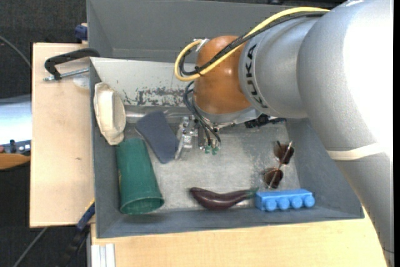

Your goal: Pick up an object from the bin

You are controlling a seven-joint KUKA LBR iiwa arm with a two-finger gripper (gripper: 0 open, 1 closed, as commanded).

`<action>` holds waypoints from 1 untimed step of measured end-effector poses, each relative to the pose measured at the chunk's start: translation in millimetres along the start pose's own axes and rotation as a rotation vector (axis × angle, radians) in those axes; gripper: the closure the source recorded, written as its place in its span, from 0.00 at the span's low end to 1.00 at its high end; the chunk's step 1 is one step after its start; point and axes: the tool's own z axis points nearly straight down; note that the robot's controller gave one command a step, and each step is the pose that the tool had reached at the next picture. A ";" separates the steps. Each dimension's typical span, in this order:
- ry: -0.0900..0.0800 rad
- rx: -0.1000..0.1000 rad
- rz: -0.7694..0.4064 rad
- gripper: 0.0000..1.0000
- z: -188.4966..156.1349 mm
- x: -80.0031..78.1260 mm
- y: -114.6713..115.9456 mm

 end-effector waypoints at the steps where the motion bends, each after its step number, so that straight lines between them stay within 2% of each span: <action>1: -0.001 -0.001 0.013 1.00 -1.1 6.0 3.9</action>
Offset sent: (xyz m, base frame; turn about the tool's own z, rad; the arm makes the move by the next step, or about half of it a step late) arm -0.0190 0.0123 -0.0007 0.0203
